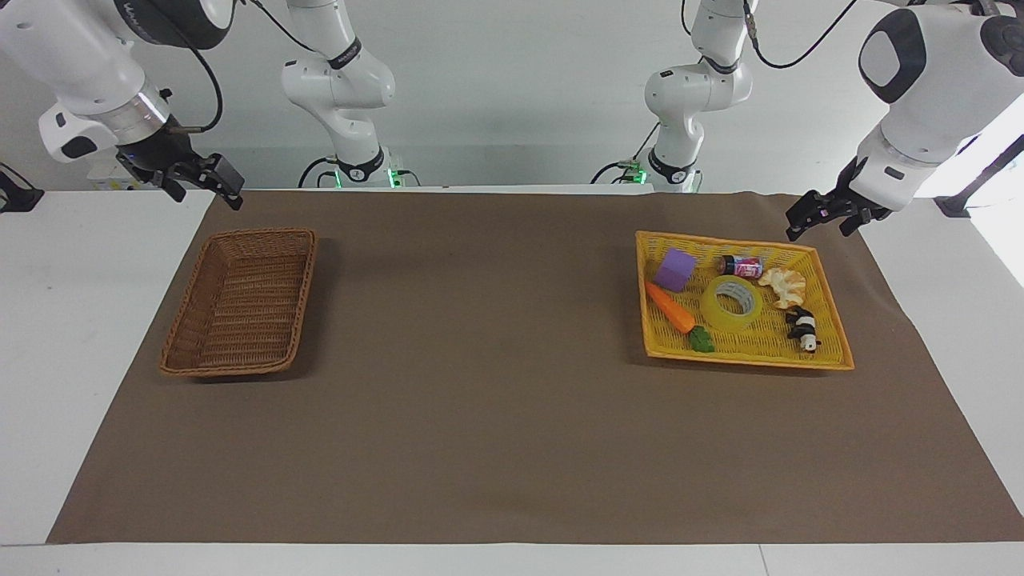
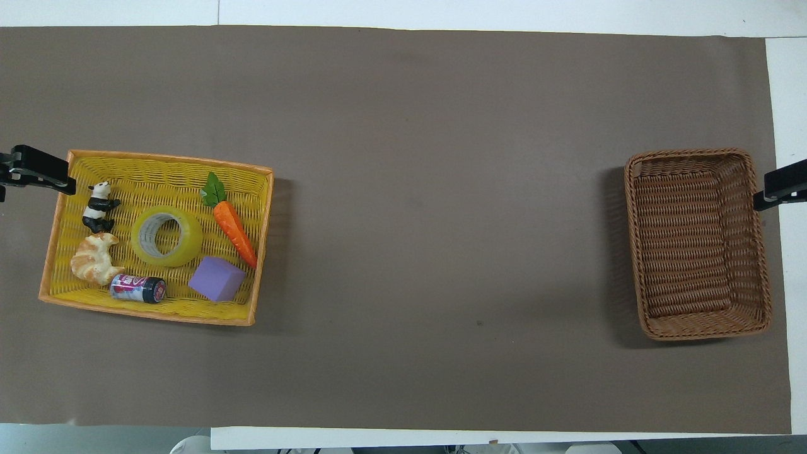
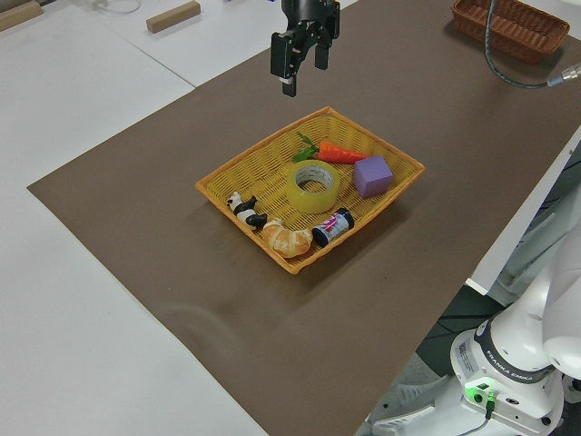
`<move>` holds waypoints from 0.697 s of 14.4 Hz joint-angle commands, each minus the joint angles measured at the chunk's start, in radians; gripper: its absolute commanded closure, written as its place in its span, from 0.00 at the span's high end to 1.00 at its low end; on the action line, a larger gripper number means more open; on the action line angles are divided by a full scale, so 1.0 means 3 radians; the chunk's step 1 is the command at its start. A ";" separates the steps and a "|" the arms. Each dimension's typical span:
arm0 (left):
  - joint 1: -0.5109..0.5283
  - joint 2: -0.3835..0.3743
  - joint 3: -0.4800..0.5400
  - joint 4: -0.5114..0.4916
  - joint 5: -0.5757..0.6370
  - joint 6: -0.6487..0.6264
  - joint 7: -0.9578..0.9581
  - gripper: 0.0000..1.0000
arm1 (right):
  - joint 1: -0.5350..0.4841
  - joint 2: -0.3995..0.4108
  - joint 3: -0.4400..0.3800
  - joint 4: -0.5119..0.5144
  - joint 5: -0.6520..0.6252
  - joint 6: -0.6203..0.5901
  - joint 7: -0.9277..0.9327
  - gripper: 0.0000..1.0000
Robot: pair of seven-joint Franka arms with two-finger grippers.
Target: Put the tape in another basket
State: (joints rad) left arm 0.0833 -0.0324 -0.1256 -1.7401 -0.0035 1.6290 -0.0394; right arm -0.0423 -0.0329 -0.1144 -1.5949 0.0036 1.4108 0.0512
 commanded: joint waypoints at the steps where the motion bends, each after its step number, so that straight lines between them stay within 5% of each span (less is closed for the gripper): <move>1: 0.0034 -0.0489 0.0020 -0.1048 0.0053 0.0816 -0.0027 1.00 | -0.0007 -0.0064 0.0003 -0.0058 0.0003 0.0007 -0.0053 1.00; 8: 0.0050 -0.0378 0.0020 -0.1941 0.0053 0.1907 -0.0043 0.97 | -0.0007 -0.0064 0.0003 -0.0058 0.0003 0.0007 -0.0053 1.00; 10: 0.0045 -0.0271 0.0020 -0.1961 0.0053 0.1968 -0.0078 0.79 | -0.0007 -0.0064 0.0003 -0.0058 0.0003 0.0007 -0.0053 1.00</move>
State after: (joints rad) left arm 0.0952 -0.1258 -0.1186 -2.3070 -0.0027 2.1786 -0.0417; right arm -0.0423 -0.0330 -0.1144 -1.5949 0.0036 1.4108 0.0512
